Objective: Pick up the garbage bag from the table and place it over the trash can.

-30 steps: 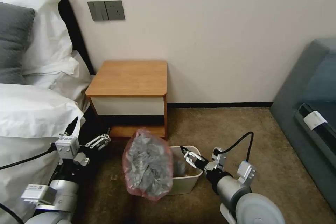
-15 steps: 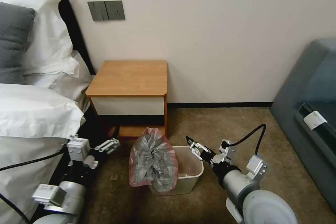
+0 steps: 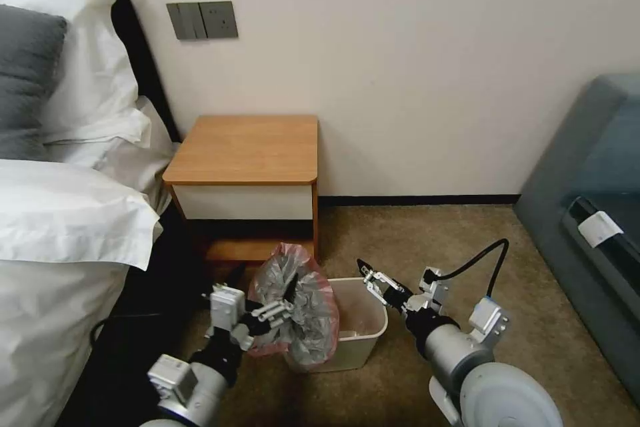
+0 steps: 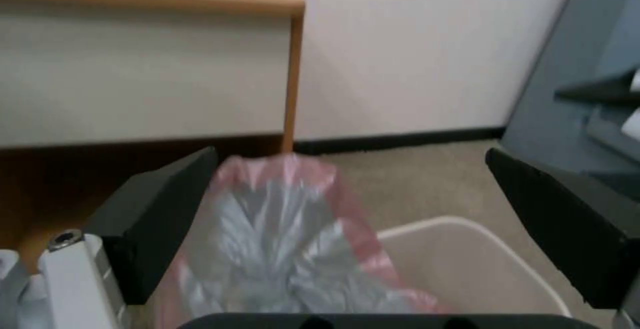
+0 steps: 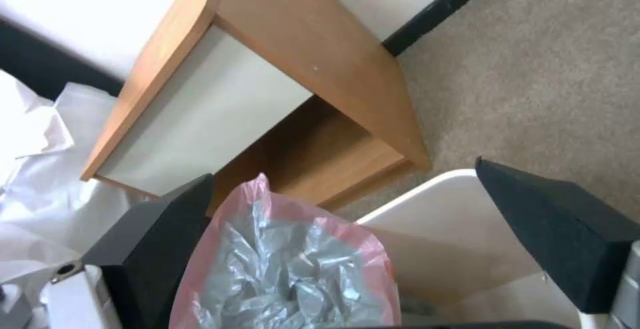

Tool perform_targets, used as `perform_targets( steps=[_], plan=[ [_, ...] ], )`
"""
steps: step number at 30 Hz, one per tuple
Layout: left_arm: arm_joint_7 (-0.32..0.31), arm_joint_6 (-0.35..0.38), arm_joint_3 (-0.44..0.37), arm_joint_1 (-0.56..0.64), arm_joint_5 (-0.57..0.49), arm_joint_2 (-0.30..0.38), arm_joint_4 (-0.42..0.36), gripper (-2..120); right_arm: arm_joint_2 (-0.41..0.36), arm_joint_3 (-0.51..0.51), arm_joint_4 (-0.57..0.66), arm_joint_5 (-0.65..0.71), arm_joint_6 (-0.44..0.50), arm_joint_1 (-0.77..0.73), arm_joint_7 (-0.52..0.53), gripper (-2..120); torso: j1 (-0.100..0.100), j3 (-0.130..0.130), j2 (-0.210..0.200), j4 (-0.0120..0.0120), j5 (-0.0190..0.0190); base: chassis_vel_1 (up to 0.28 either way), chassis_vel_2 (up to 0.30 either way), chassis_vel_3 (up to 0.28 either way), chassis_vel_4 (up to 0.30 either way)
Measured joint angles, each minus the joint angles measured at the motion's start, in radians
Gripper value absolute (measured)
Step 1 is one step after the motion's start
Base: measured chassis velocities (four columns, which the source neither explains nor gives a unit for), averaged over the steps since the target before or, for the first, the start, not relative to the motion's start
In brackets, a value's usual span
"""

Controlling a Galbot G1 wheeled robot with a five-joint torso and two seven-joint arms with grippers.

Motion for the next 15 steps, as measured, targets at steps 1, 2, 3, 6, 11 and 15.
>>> perform_targets(
  steps=[1, 2, 3, 6, 11, 15],
  plan=[
    [-0.004, 0.002, 0.009, -0.008, -0.002, 0.005, 0.022, 100, 0.004, -0.002, -0.001, -0.001, 0.001, 0.000, 0.001, 100, 0.000, 0.000, 0.000, 0.0000, 0.0000, 0.000, 0.000, 0.000, 0.000],
    [-0.004, 0.002, 0.009, -0.008, -0.002, 0.005, 0.022, 100, 0.004, -0.002, -0.001, -0.001, 0.001, 0.000, 0.001, 100, 0.000, 0.000, 0.000, 0.0000, 0.0000, 0.000, 0.000, 0.000, 0.000],
    [-0.005, 0.004, 0.012, -0.015, -0.006, 0.009, 0.041, 100, 0.008, -0.003, -0.002, -0.002, 0.002, 0.000, 0.001, 100, 0.000, 0.000, 0.000, 0.0000, -0.0001, 0.000, 0.000, 0.000, 0.000],
    [-0.017, 0.030, 0.013, -0.033, -0.044, 0.024, 0.075, 100, 0.021, -0.005, -0.007, -0.004, 0.003, 0.001, 0.001, 100, 0.000, 0.000, 0.000, 0.0000, -0.0001, 0.000, 0.000, 0.000, 0.000],
    [-0.036, 0.062, 0.000, -0.047, -0.101, 0.037, 0.089, 100, 0.035, -0.007, -0.011, -0.011, 0.008, 0.003, -0.002, 100, 0.000, 0.000, 0.000, 0.0000, -0.0001, 0.000, 0.000, 0.000, 0.000],
    [-0.052, 0.100, -0.011, -0.061, -0.161, 0.052, 0.092, 100, 0.047, -0.008, -0.006, -0.015, 0.012, 0.003, -0.004, 100, 0.000, 0.000, 0.000, 0.0000, -0.0001, 0.000, 0.000, 0.000, 0.000]
  ],
)
